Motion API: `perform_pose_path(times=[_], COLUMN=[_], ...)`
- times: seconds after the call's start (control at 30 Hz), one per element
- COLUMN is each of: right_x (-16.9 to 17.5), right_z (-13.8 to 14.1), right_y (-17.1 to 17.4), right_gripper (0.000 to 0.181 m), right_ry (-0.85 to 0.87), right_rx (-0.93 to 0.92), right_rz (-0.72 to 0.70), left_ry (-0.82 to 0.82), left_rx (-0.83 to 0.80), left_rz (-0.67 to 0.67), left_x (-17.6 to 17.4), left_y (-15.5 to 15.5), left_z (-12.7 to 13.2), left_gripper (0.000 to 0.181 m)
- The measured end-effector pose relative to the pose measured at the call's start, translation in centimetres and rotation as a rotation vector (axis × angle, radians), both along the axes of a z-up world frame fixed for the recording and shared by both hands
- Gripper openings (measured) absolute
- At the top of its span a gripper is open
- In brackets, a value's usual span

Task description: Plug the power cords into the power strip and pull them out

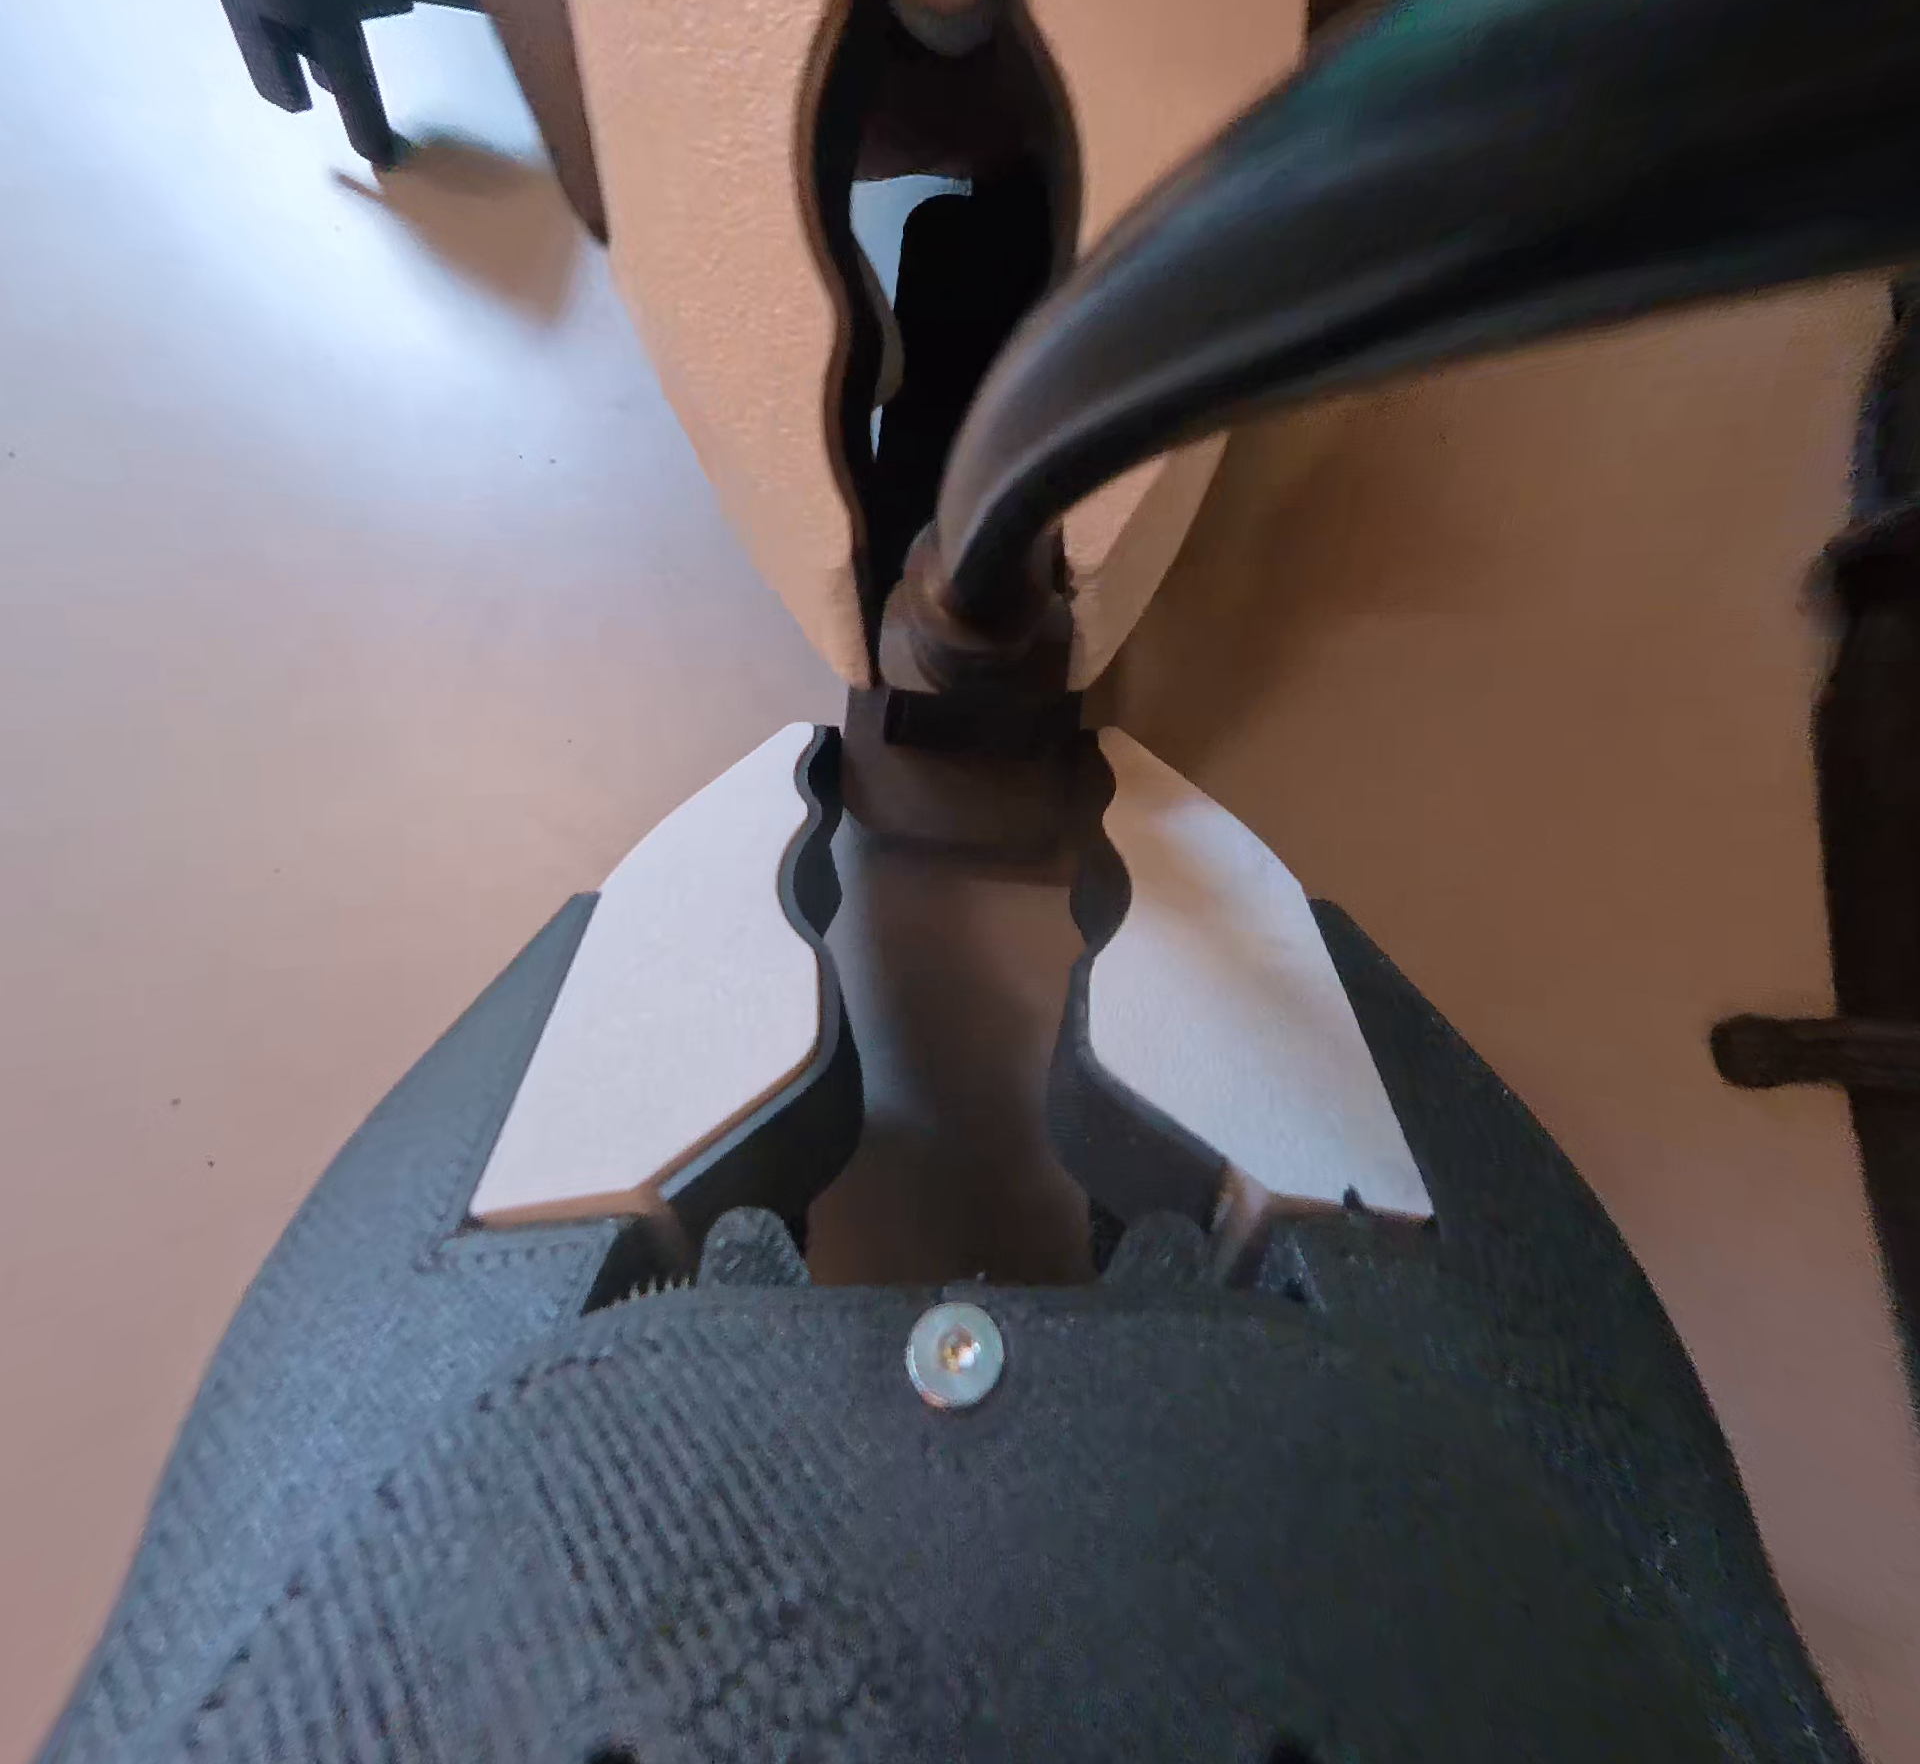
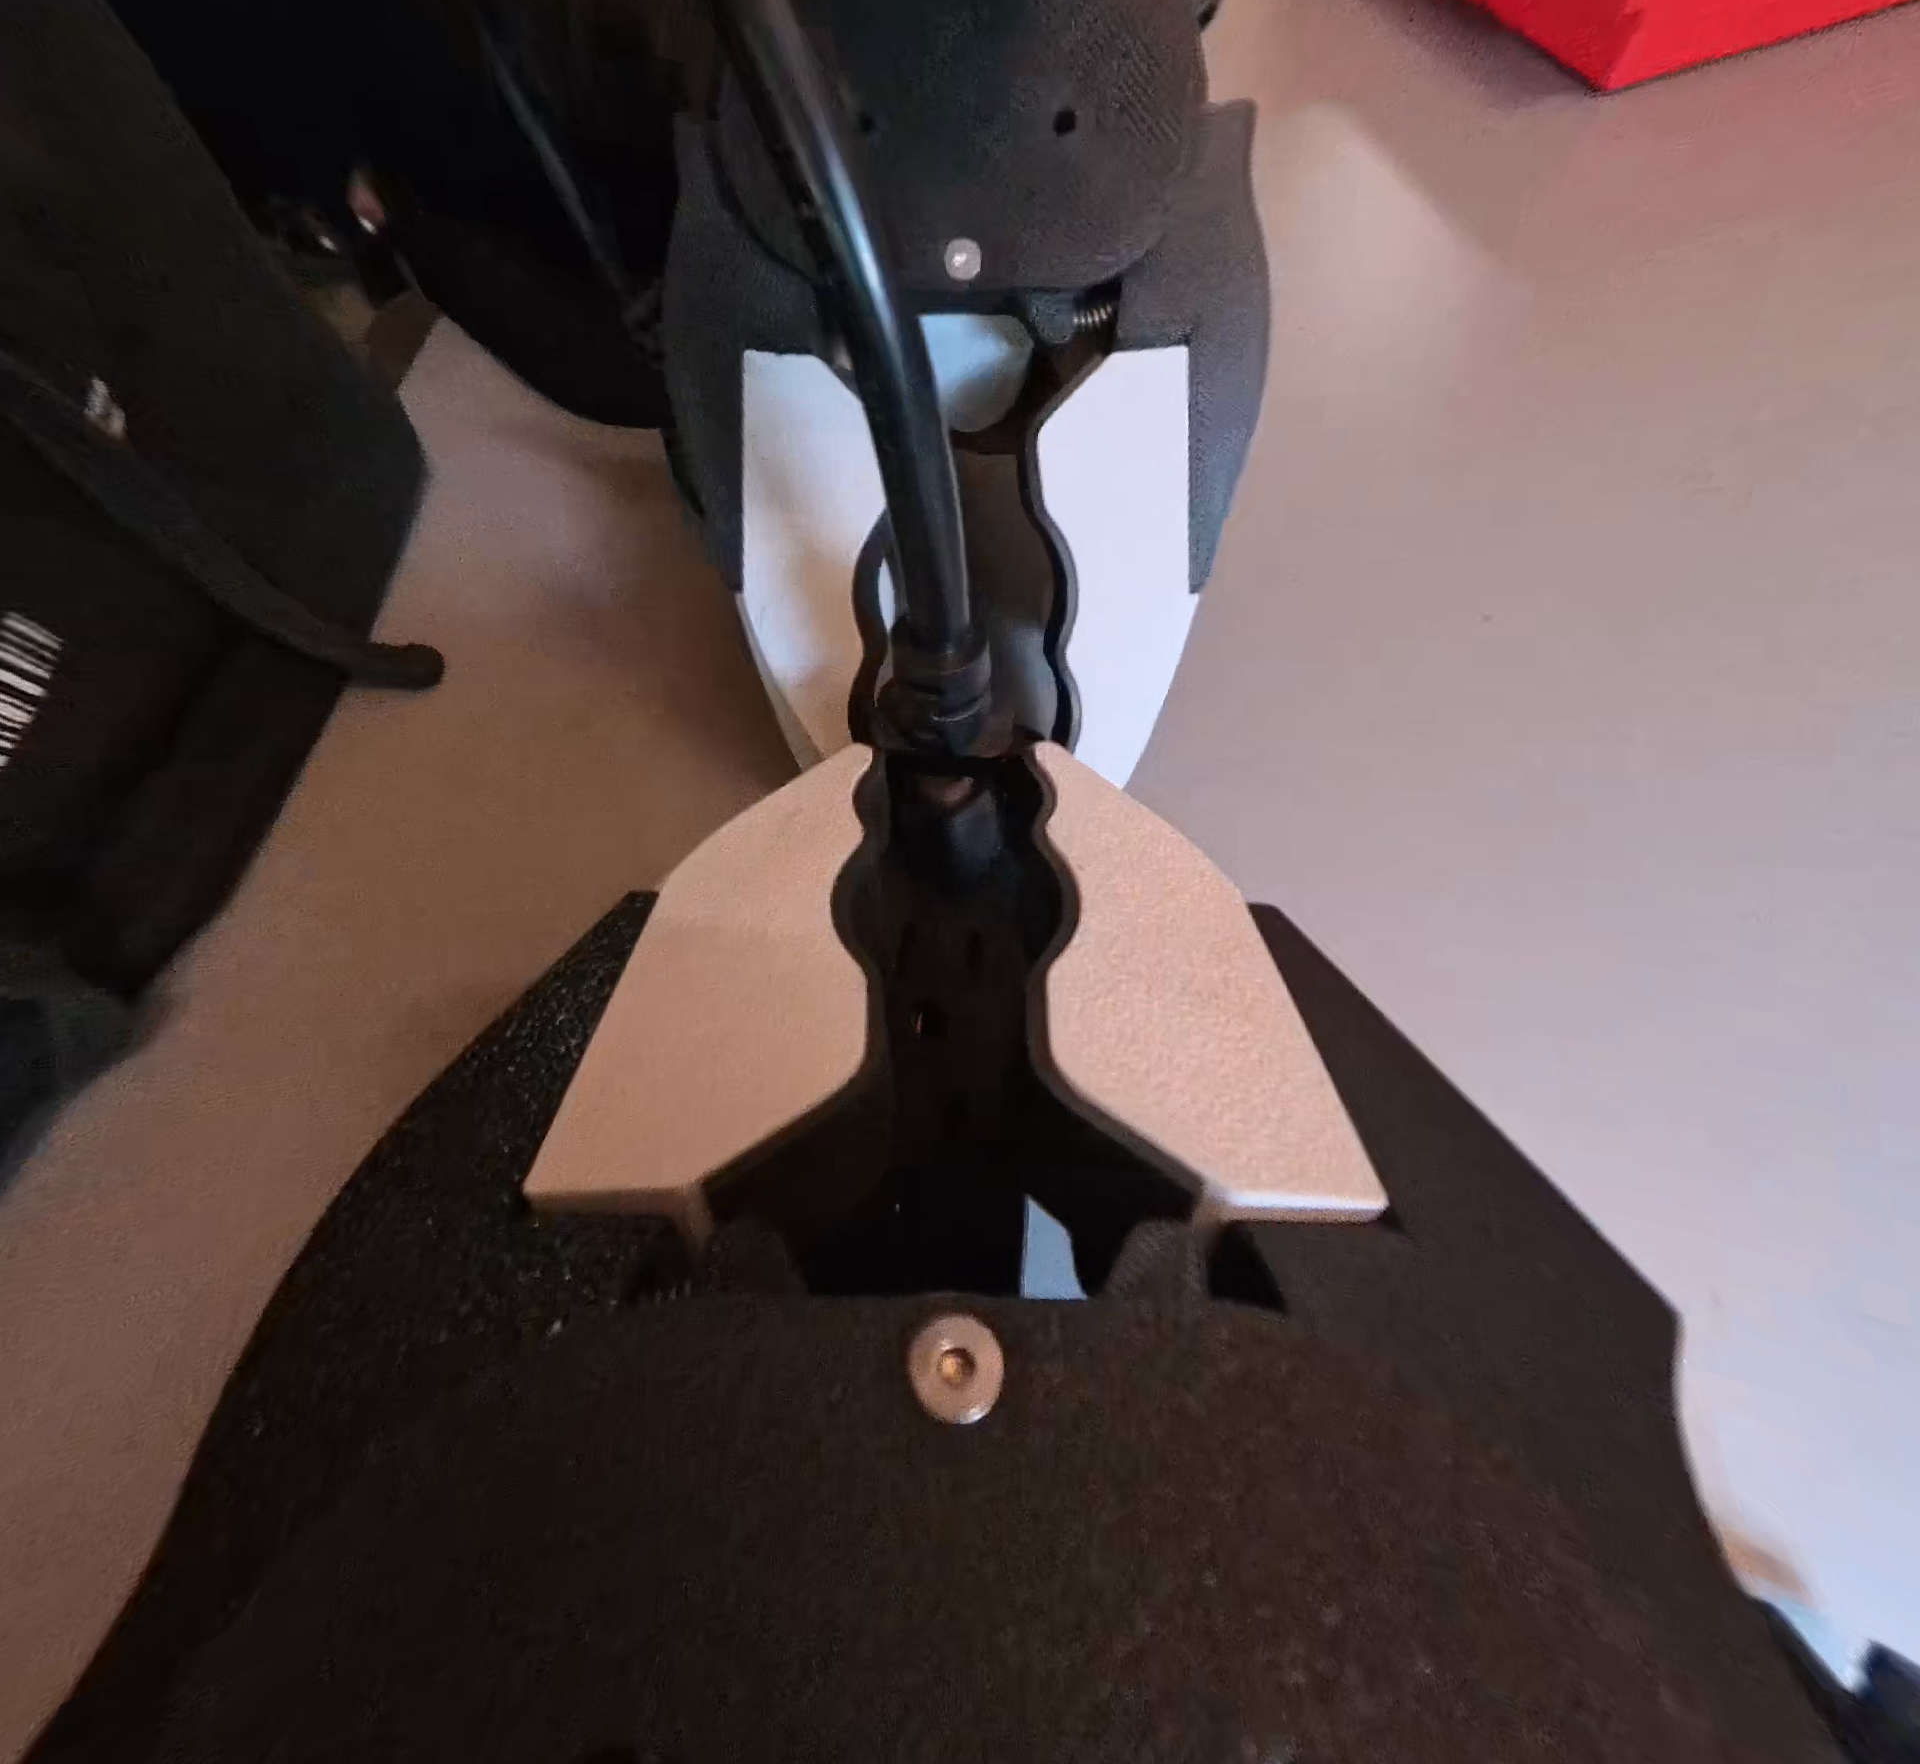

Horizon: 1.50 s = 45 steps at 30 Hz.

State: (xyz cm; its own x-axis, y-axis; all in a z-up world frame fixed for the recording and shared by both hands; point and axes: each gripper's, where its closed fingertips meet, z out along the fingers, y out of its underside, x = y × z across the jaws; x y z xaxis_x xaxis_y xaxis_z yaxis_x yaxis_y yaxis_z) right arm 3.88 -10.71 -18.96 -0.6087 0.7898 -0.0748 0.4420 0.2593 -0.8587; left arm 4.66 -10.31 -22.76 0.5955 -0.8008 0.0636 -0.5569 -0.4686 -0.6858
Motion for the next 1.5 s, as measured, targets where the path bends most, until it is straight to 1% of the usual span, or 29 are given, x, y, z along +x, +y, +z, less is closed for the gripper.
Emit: perform_pose_path(times=[0.07, 0.1, 0.17, 0.2, 0.23, 0.33, 0.37, 0.43, 0.47, 0.53, 0.6, 0.63, 0.73, 0.77, 0.8, 0.83, 0.9, 0.93, 0.97, 1.03, 1.1, 1.13, 1.23, 1.27, 1.37, 1.4, 1.47, 1.5], right_x=[0.0, 0.0, 0.1, 0.1, 0.1, 0.0, 0.0, 0.0, -0.1, -0.2, -0.2, -0.2, -0.3, -0.4, -0.5, -0.6, -0.5, -0.5, -0.5, -0.5, -0.6, -0.7, -0.7, -0.7, -0.7, -0.7, -0.8, -0.7], right_z=[0.2, 0.2, 0.0, 0.1, 0.0, 0.2, 0.2, 0.0, 0.0, 0.0, 0.2, 0.2, 0.1, 0.1, 0.1, 0.0, 0.3, 0.3, 0.2, 0.1, 0.2, 0.2, 0.3, 0.3, 0.2, 0.1, 0.1, 0.1], right_y=[-0.2, -0.2, 0.3, 0.4, 0.3, 0.0, 0.1, 0.7, 0.9, 0.7, 0.3, 0.3, 0.9, 1.1, 1.1, 1.1, 0.6, 0.5, 0.6, 1.1, 1.2, 1.2, 0.7, 0.7, 1.1, 1.1, 1.0, 0.7], right_gripper=[0.021, 0.021, 0.021, 0.021, 0.021, 0.021, 0.021, 0.021, 0.021, 0.021, 0.021, 0.021, 0.021, 0.021, 0.021, 0.021, 0.02, 0.021, 0.021, 0.021, 0.021, 0.021, 0.02, 0.02, 0.021, 0.021, 0.021, 0.021], right_ry=[0.071, 0.076, 0.0, -0.031, -0.028, 0.047, 0.052, -0.011, -0.04, -0.029, 0.03, 0.035, -0.084, -0.094, -0.088, -0.05, 0.055, 0.063, 0.052, -0.033, -0.07, -0.066, 0.051, 0.057, -0.033, -0.049, -0.026, 0.013], right_rx=[0.147, 0.157, -0.015, -0.067, -0.054, 0.106, 0.112, -0.031, -0.07, -0.044, 0.085, 0.106, -0.131, -0.148, -0.143, -0.072, 0.149, 0.169, 0.108, -0.074, -0.14, -0.129, 0.105, 0.12, -0.079, -0.098, -0.051, 0.026], right_rz=[-0.024, -0.024, -0.005, 0.012, 0.018, -0.026, -0.025, -0.007, 0.004, -0.016, -0.051, -0.049, -0.018, -0.023, -0.031, -0.048, -0.04, -0.04, -0.039, -0.027, -0.024, -0.037, -0.052, -0.05, -0.038, -0.033, -0.054, -0.062], left_ry=[-0.01, -0.008, -0.006, -0.012, -0.009, -0.022, -0.015, -0.009, -0.008, 0.004, 0.0, 0.002, 0.012, 0.025, 0.031, 0.041, 0.044, 0.047, 0.051, 0.049, 0.054, 0.052, 0.061, 0.064, 0.057, 0.058, 0.061, 0.063], left_rx=[0.011, 0.018, 0.01, 0.002, 0.004, 0.012, 0.022, 0.01, 0.001, 0.01, 0.024, 0.031, 0.007, 0.015, 0.014, 0.014, 0.015, 0.022, 0.017, 0.001, 0.0, 0.0, 0.017, 0.021, -0.002, -0.007, -0.005, -0.001], left_rz=[0.0, 0.002, 0.016, 0.027, 0.02, 0.01, 0.015, 0.042, 0.054, 0.033, 0.014, 0.018, 0.049, 0.056, 0.054, 0.045, 0.022, 0.02, 0.025, 0.048, 0.056, 0.049, 0.025, 0.027, 0.046, 0.05, 0.041, 0.033], left_x=[-0.2, -0.1, 0.1, 0.1, 0.1, -0.2, -0.2, -0.1, -0.1, -0.4, -0.6, -0.5, -0.3, -0.5, -0.6, -0.8, -0.9, -0.8, -0.8, -0.6, -0.7, -0.8, -0.9, -0.9, -0.8, -0.9, -1.1, -1.0], left_y=[0.2, 0.2, 0.2, 0.2, 0.2, 0.2, 0.3, 0.6, 0.6, 0.6, 0.5, 0.5, 0.6, 0.8, 0.8, 0.9, 0.9, 0.8, 0.8, 0.9, 1.0, 1.0, 1.0, 1.0, 1.0, 1.0, 1.0, 0.9], left_z=[0.1, 0.1, 0.0, 0.1, 0.0, 0.0, 0.0, 0.0, 0.0, -0.1, -0.1, -0.1, -0.2, -0.3, -0.3, -0.4, -0.4, -0.4, -0.5, -0.5, -0.4, -0.5, -0.6, -0.6, -0.6, -0.6, -0.6, -0.6], left_gripper=[0.045, 0.045, 0.045, 0.045, 0.045, 0.045, 0.045, 0.045, 0.044, 0.044, 0.045, 0.046, 0.044, 0.045, 0.045, 0.045, 0.045, 0.045, 0.045, 0.045, 0.045, 0.045, 0.045, 0.045, 0.045, 0.045, 0.045, 0.045])
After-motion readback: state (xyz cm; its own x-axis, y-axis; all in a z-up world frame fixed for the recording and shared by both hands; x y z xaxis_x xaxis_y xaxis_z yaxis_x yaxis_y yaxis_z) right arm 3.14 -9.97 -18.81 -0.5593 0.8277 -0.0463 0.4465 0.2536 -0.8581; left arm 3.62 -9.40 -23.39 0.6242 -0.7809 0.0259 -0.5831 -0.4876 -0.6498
